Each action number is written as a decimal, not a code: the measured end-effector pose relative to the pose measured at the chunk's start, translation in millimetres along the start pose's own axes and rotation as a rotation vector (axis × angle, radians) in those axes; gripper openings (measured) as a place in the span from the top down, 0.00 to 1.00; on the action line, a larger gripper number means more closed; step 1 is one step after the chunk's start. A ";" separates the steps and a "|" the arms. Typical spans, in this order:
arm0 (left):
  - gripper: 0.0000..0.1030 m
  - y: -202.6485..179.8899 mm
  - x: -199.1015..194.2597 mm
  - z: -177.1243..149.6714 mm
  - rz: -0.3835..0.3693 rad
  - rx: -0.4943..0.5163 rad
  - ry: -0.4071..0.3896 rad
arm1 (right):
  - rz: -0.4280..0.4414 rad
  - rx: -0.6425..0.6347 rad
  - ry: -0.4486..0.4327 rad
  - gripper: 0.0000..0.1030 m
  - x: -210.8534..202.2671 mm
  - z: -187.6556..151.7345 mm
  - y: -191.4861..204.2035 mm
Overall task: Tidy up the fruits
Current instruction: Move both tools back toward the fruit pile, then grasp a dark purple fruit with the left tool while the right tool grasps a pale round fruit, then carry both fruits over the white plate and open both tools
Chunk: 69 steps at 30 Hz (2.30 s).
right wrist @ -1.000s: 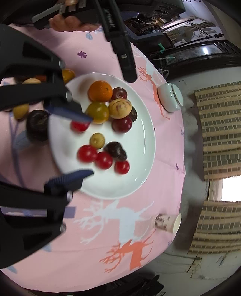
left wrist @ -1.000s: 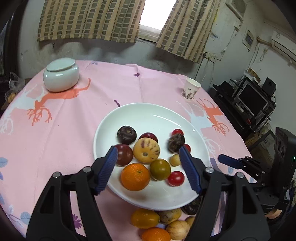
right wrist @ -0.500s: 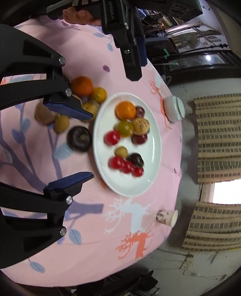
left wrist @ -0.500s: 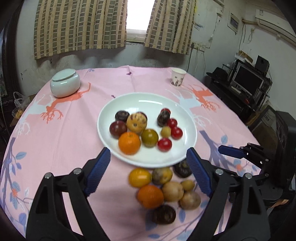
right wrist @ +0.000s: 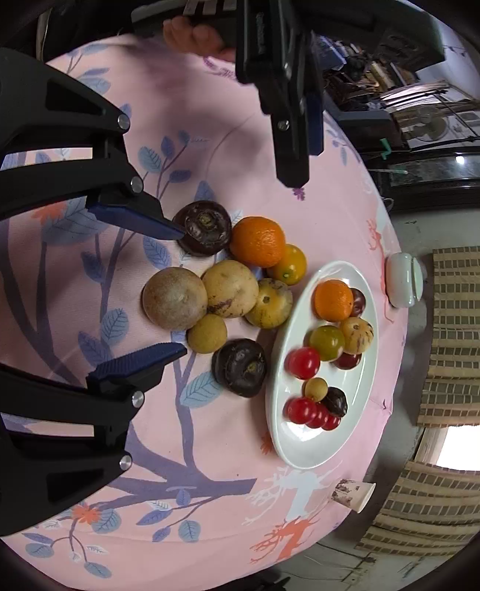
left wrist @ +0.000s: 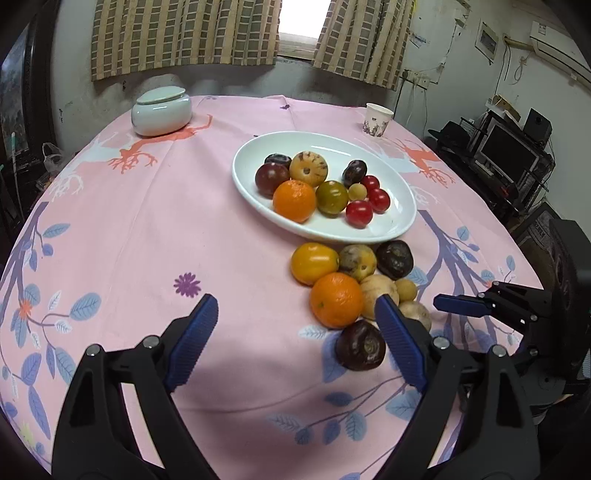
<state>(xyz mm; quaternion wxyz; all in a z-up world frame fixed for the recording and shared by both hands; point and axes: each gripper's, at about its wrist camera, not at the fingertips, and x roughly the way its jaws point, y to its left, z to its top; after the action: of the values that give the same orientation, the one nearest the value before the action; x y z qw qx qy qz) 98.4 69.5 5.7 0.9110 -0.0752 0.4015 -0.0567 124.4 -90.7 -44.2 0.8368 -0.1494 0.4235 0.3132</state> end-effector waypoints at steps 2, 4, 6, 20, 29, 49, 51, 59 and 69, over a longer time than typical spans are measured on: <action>0.14 1.7 0.3 -3.3 0.000 -0.003 0.009 | -0.011 -0.005 0.017 0.52 7.1 1.1 0.7; 0.14 2.0 1.4 -6.0 0.005 0.000 0.016 | -0.032 -0.007 0.029 0.53 12.7 2.6 0.1; 0.14 2.4 3.5 -8.4 0.001 -0.004 0.029 | -0.040 -0.013 0.035 0.61 16.5 3.0 -0.7; 0.14 -34.0 23.2 -24.0 -0.023 0.051 0.109 | 0.077 0.089 -0.035 0.62 -5.0 -5.8 -36.2; 0.14 -62.1 47.5 -33.0 0.041 0.117 0.141 | 0.097 0.161 -0.086 0.62 -19.2 -8.3 -55.8; 0.58 -58.7 51.9 -35.5 0.046 0.142 0.161 | 0.086 0.169 -0.069 0.62 -15.1 -10.6 -58.4; 0.58 -55.6 46.9 -36.2 0.044 0.135 0.163 | 0.084 0.169 -0.070 0.62 -14.6 -10.5 -58.5; 0.58 -50.0 16.7 -30.0 0.028 0.127 0.110 | 0.076 0.176 -0.087 0.62 -20.2 -9.5 -59.3; 0.58 -47.4 -2.4 -9.4 0.013 0.149 0.065 | 0.054 0.141 -0.154 0.62 -59.8 -0.2 -50.1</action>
<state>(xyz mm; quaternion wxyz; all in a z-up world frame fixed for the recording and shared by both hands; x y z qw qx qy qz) 87.8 22.4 9.9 0.9010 -0.0026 0.4258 -0.0829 130.2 -152.6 2.9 0.8665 -0.0542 0.3830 0.3156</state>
